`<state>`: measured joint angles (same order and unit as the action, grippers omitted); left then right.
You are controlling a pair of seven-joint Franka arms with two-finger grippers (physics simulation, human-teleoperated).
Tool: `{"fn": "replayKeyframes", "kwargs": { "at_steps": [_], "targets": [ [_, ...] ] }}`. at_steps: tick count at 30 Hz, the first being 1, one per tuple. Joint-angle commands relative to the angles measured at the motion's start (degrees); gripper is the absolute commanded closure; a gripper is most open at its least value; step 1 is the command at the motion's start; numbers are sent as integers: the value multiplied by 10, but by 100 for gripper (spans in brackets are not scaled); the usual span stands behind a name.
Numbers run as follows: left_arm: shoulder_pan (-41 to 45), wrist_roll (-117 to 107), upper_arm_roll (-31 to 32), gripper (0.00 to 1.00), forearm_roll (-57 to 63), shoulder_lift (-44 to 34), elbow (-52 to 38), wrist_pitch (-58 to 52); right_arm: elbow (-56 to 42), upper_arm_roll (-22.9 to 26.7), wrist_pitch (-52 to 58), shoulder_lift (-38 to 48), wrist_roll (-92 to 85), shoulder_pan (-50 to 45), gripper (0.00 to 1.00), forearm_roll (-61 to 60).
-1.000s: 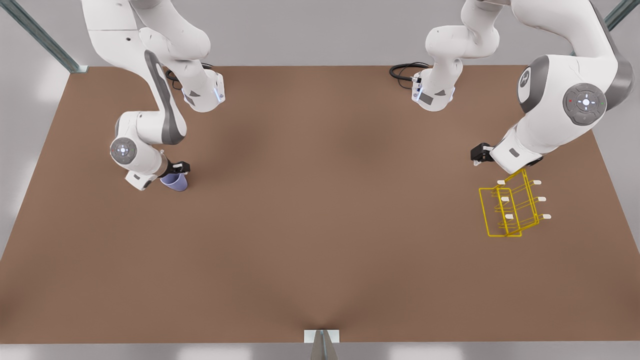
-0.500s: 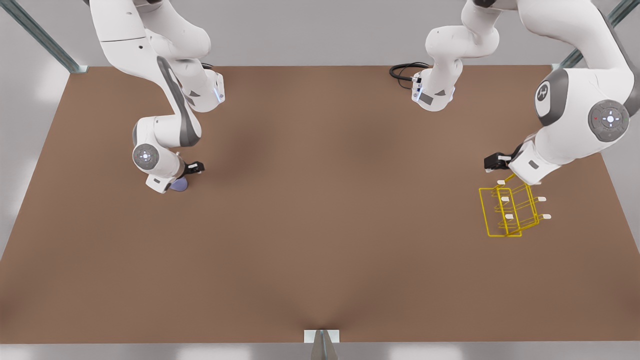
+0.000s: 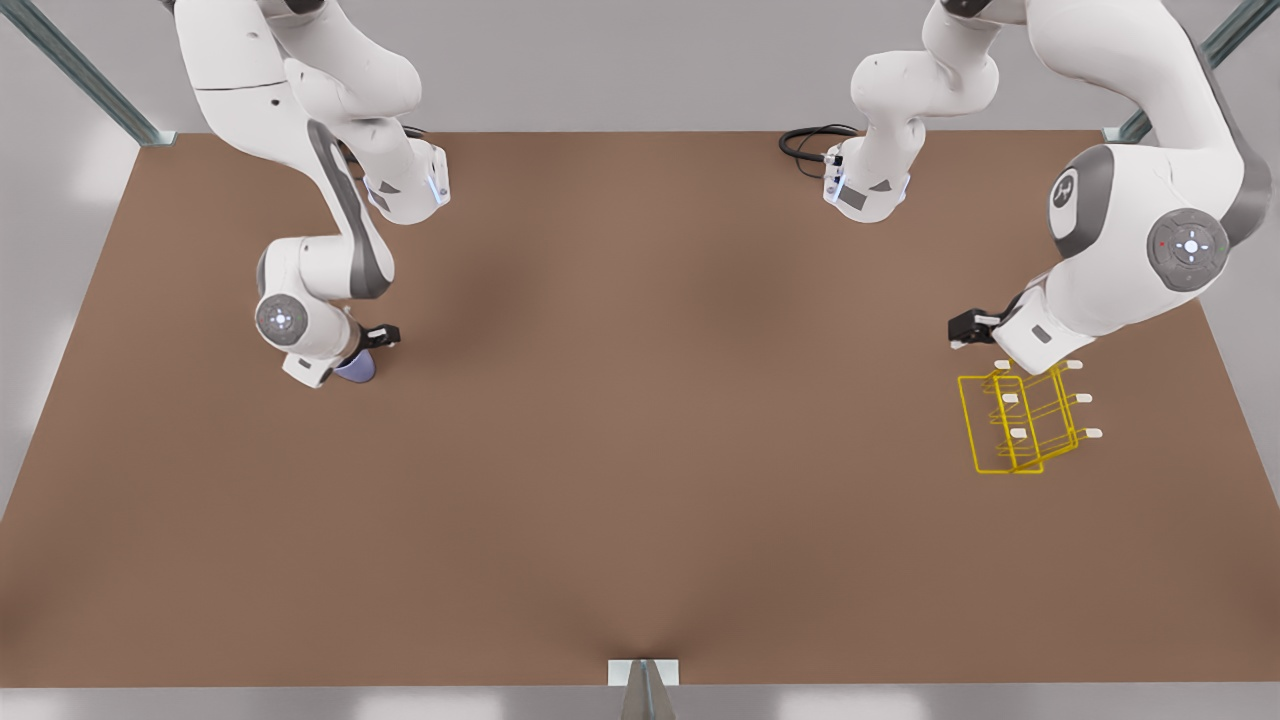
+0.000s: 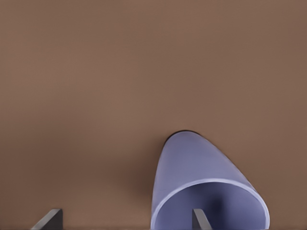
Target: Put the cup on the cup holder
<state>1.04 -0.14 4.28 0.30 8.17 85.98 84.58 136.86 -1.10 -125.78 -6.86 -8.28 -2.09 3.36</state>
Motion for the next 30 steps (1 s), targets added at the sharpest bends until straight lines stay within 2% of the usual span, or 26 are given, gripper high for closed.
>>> {"fn": "replayKeyframes", "kwargs": {
  "at_steps": [1,8,14,15,16,17,18,20,27,28,30],
  "targets": [
    [-3,1,-1,0,0,0,0,-6,-1,0,-4,-11,-7,0,0,0],
    [-2,-4,0,0,0,3,0,-6,-7,15,-24,-48,-7,-3,0,2],
    [-2,-4,0,0,1,0,-1,-7,-9,16,-17,-47,-8,-5,0,2],
    [-2,2,0,0,0,0,0,-18,-10,16,-17,-47,-9,-5,5,2],
    [-2,-1,0,0,1,0,0,-22,-18,16,-7,-48,-10,-5,16,2],
    [-2,1,0,0,1,1,0,-21,-21,16,3,-48,-10,-5,31,2],
    [-2,0,0,0,1,1,0,-22,-21,16,3,-48,-10,-5,50,2],
    [-2,-1,0,0,1,2,0,-22,-22,16,4,-47,-11,-5,64,2],
    [-2,1,0,0,1,6,0,-22,-38,16,16,-54,-11,-7,64,3],
    [-2,1,0,0,1,6,0,-22,-41,16,16,-56,-18,-6,76,3],
    [-2,1,0,0,1,6,0,-22,-46,16,16,-61,-30,-6,79,3]
  ]
}}
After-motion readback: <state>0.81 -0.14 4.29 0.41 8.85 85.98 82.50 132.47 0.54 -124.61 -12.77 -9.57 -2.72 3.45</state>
